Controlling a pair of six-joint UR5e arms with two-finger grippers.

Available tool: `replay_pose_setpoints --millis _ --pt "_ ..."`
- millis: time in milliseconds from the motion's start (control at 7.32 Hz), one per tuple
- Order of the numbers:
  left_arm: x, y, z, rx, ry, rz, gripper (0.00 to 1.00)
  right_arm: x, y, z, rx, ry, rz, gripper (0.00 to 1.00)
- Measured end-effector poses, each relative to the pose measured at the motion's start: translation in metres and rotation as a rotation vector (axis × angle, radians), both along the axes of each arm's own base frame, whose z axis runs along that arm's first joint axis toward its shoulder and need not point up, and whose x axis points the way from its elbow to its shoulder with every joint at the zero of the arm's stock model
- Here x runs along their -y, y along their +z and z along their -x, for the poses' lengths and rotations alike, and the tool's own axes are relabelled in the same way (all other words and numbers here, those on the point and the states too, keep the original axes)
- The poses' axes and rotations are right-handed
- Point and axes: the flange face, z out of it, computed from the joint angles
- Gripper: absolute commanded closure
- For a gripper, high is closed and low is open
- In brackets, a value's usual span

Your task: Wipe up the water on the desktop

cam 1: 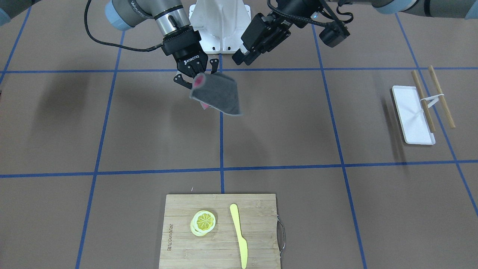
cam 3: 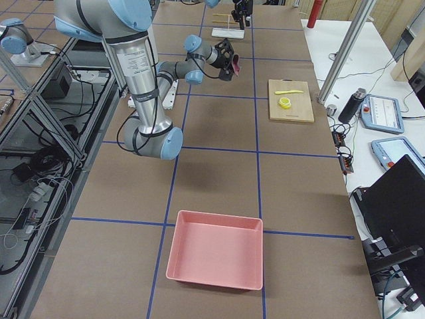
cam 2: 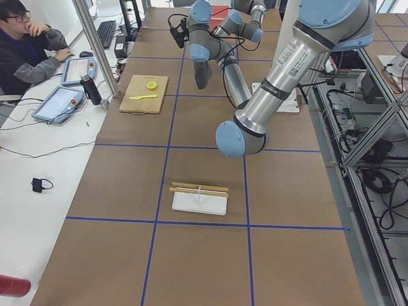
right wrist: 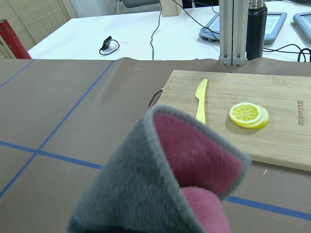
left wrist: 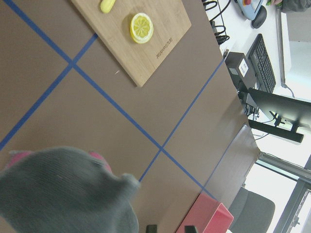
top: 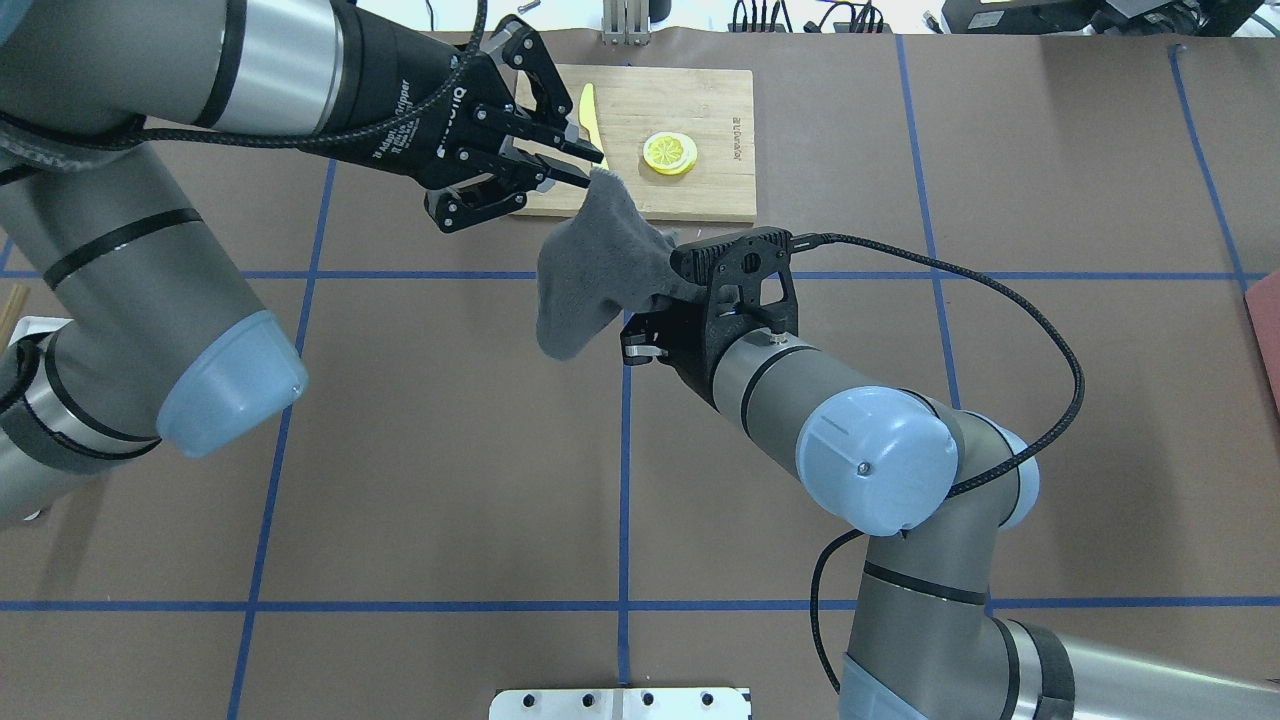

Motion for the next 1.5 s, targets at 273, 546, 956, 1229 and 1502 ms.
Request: replay_pose_setpoints --millis 273,546,956,1229,1502 --pt "0.028 0.026 0.032 0.048 0.017 0.003 0.01 0.001 0.003 0.0 -0.021 0.001 0.006 1.0" --pt "0.049 0.069 0.075 0.108 0.057 -0.023 0.01 -0.001 0.0 -0.006 -0.076 -0.001 0.024 1.0" --pt "0.071 0.133 0.122 0.241 0.052 -0.221 0.01 -0.002 -0.009 -0.027 -0.166 0.004 0.05 1.0" --pt "0.073 0.19 0.148 0.363 0.069 -0.398 0.01 0.011 -0.007 -0.041 -0.2 0.009 0.076 1.0" --pt "0.075 0.243 0.182 0.507 0.11 -0.555 0.01 0.029 -0.001 -0.055 -0.252 0.004 0.1 1.0"
